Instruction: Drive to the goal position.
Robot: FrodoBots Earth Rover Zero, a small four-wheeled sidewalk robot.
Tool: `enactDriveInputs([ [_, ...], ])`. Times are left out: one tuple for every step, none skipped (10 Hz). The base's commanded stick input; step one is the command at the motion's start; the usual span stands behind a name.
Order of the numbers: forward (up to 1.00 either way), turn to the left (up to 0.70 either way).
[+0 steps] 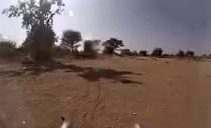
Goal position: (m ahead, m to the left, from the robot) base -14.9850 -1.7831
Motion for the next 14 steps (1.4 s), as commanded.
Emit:
enactDriveInputs([
  [0.0, 0.7],
  [0.0, 0.7],
  [0.0, 0.7],
  [0.0, 0.7],
  [0.0, 0.7],
  [0.0, 0.7],
  [0.0, 0.7],
  [0.0, 0.7],
  [0.0, 0.7],
  [0.0, 0.7],
  [0.0, 0.7],
  [0.0, 0.7],
  [0.0, 0.7],
  [0.0, 0.7],
])
